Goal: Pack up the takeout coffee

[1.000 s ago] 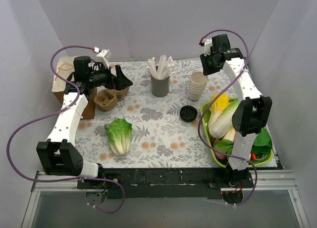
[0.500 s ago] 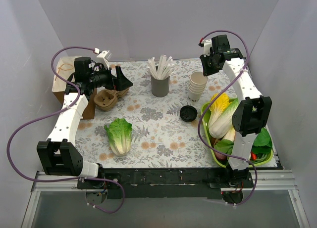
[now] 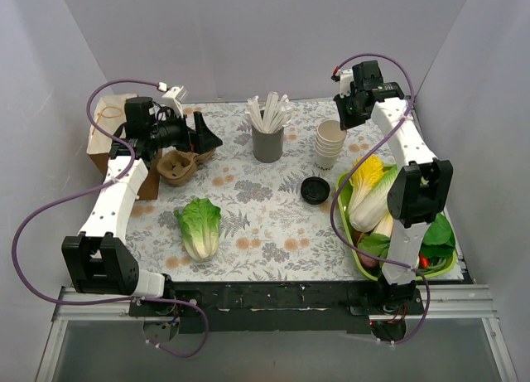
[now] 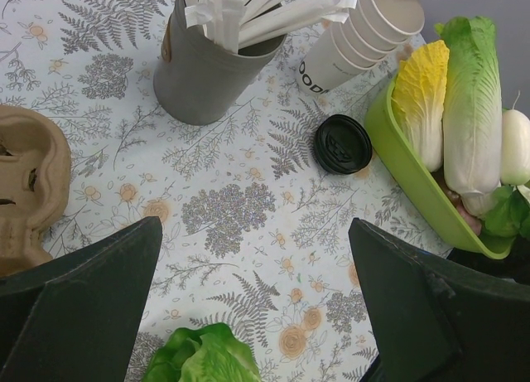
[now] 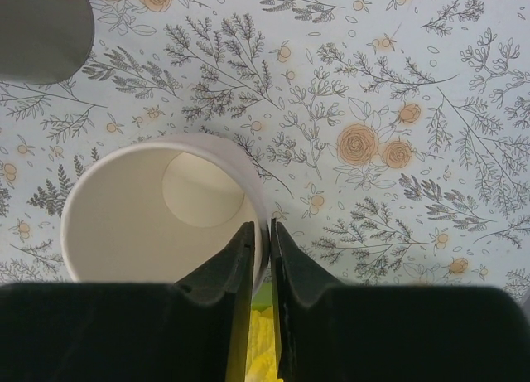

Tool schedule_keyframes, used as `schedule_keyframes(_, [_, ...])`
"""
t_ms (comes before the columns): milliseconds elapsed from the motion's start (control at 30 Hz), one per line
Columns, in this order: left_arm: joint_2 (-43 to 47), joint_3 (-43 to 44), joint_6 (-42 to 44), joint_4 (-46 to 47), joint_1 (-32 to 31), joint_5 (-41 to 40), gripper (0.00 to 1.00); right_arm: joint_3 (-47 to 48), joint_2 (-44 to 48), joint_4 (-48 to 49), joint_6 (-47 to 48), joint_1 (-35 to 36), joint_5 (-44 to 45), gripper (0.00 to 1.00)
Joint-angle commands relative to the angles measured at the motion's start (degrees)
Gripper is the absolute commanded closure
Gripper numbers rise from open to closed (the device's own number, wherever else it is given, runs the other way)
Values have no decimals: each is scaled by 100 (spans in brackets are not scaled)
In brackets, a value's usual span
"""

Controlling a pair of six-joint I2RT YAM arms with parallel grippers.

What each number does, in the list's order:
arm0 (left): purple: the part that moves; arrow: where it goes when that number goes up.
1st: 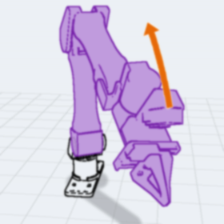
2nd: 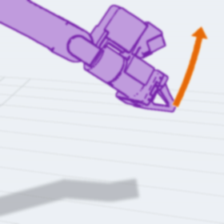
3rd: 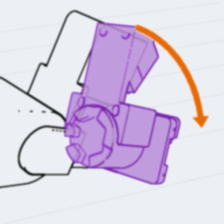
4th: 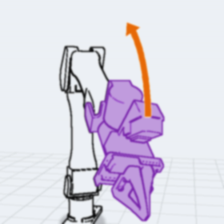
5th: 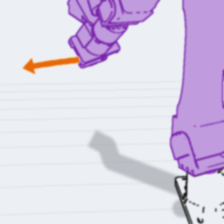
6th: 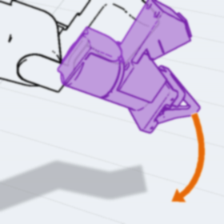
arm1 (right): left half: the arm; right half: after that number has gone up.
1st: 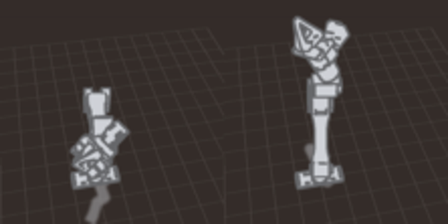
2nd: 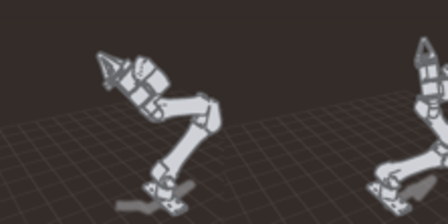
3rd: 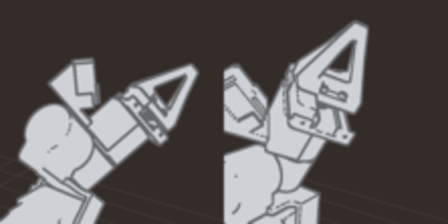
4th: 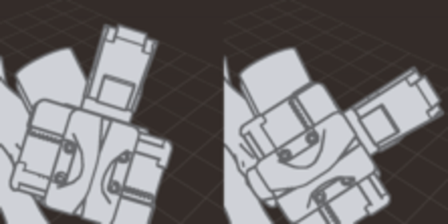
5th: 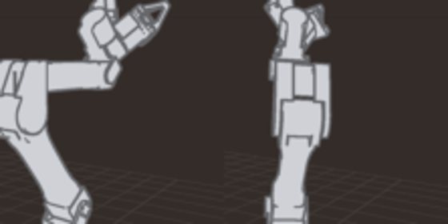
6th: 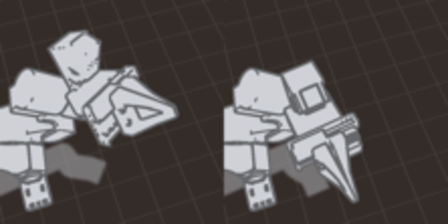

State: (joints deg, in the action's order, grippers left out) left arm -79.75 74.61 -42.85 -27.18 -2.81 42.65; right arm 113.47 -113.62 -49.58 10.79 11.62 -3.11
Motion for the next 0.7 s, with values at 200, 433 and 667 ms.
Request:
schedule_keyframes(200, [161,-52,31,107,-9,85,2,52,200,10,20,-19,39,89])
schedule_keyframes(433, [73,18,5,116,-9,120,2,245,288,-51,-6,-19,-109,99])
schedule_keyframes(667, [38,27,14,116,-9,68,2,342,463,-122,-147,-213,-1289,99])
